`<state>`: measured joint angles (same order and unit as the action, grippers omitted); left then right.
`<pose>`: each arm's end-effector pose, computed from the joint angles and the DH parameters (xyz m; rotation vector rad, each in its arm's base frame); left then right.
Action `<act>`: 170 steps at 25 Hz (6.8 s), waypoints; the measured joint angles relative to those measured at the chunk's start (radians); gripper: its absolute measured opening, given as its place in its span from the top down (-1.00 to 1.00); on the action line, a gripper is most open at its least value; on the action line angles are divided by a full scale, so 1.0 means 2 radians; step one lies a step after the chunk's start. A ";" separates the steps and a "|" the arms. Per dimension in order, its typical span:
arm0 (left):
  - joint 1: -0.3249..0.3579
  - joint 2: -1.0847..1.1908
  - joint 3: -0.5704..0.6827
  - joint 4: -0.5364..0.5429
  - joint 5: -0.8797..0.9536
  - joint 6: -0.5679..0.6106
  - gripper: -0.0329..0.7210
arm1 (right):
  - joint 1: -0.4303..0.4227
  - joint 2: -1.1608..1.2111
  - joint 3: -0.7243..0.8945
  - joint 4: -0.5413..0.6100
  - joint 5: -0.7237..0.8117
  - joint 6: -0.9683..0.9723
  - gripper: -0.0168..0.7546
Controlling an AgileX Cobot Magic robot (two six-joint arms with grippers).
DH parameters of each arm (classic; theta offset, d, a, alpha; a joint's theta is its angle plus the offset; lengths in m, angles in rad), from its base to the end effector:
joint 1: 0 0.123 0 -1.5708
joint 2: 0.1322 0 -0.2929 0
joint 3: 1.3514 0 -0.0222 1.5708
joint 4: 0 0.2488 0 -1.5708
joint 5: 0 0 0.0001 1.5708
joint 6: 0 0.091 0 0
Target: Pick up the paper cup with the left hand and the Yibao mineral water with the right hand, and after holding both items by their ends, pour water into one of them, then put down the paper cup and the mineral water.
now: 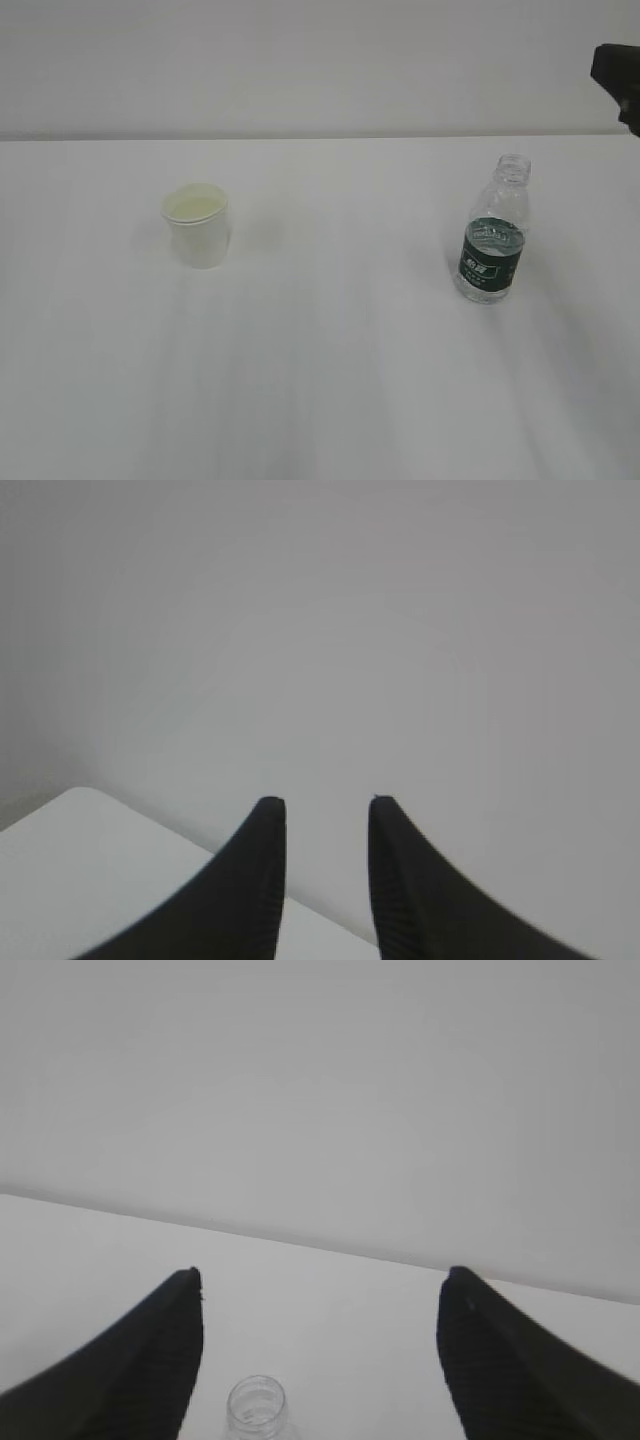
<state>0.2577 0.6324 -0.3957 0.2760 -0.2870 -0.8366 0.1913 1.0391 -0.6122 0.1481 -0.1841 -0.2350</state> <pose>0.1255 0.0259 0.3221 -0.5258 1.3529 -0.3126 0.2144 0.0390 0.3165 -0.2220 1.7143 0.0518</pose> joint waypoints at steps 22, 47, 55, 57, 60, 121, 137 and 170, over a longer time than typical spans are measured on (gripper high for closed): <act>-0.020 -0.062 -0.075 0.017 0.128 -0.011 0.37 | 0.000 -0.099 -0.025 0.006 0.119 -0.018 -0.43; -0.140 -0.109 -0.178 0.052 0.283 -0.011 0.37 | 0.000 -0.219 -0.087 -0.016 0.281 -0.004 -0.43; -0.140 -0.155 -0.179 0.054 0.344 0.010 0.37 | 0.000 -0.284 -0.088 -0.092 0.350 0.051 -0.43; -0.140 -0.162 -0.179 0.054 0.363 0.021 0.37 | 0.000 -0.298 -0.088 -0.103 0.371 0.055 -0.43; -0.140 -0.176 -0.179 0.047 0.400 0.034 0.37 | 0.000 -0.322 -0.088 -0.111 0.396 0.064 -0.43; -0.140 -0.311 -0.142 -0.181 0.780 0.427 -0.33 | 0.000 -0.529 -0.070 -0.131 0.731 0.093 -0.42; -0.140 -0.311 -0.100 -0.180 0.772 0.428 -0.28 | 0.000 -0.529 -0.002 -0.125 0.731 0.099 -0.42; -0.140 -0.311 -0.081 -0.168 0.746 0.428 -0.21 | 0.000 -0.529 0.032 -0.144 0.716 0.105 -0.42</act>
<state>-0.0227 0.0095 -0.5571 -0.0609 1.2047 0.0190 0.1913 -0.0198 -0.5480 -0.1403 1.2472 -0.0253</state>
